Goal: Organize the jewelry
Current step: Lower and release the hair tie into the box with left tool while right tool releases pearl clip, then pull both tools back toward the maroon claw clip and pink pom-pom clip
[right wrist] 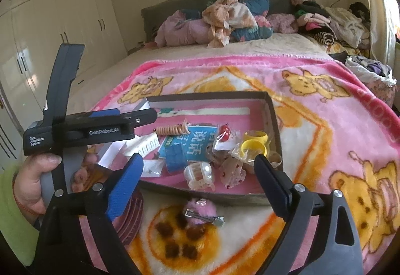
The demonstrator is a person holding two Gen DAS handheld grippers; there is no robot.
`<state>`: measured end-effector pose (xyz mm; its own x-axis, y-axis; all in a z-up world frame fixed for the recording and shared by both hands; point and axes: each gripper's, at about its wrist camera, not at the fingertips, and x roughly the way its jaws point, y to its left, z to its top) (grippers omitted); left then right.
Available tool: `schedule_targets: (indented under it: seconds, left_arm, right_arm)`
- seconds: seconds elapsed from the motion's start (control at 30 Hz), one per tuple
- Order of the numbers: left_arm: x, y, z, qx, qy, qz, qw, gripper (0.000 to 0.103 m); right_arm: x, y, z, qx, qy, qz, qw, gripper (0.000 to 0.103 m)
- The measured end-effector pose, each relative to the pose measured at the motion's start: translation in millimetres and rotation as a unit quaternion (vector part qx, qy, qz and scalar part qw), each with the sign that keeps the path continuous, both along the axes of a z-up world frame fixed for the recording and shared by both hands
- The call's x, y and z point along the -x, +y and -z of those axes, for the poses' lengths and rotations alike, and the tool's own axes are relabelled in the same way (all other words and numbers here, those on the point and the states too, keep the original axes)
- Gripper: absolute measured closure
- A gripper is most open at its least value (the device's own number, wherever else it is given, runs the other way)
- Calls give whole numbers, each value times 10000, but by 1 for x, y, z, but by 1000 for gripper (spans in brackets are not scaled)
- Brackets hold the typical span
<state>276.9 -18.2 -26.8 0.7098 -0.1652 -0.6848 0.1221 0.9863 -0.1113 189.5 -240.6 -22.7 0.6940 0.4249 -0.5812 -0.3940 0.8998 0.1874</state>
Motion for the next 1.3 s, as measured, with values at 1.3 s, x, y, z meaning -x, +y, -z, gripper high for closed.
schedule_targets:
  seconds: [1.3]
  left_arm:
    - [124,19,-33,156,-737,-180,9970,12]
  right_arm:
    - [79,-5,-28,207,-545,-30,9983,11]
